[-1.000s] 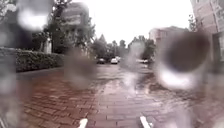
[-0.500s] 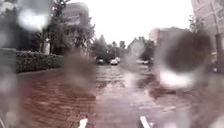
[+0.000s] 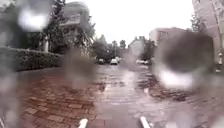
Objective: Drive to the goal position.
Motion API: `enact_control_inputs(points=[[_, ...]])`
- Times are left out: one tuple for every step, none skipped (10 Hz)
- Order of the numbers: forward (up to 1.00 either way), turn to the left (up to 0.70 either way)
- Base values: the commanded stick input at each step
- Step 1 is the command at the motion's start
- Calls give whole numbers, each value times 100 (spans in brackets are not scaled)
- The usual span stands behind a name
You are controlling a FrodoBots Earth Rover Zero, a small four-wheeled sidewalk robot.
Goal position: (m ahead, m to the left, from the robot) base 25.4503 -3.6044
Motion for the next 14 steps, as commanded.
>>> enact_control_inputs(points=[[70,0],[70,0],[70,0],[70,0],[70,0],[70,0],[70,0],[70,0],[70,0],[70,0],[70,0],[70,0],[70,0],[70,0]])
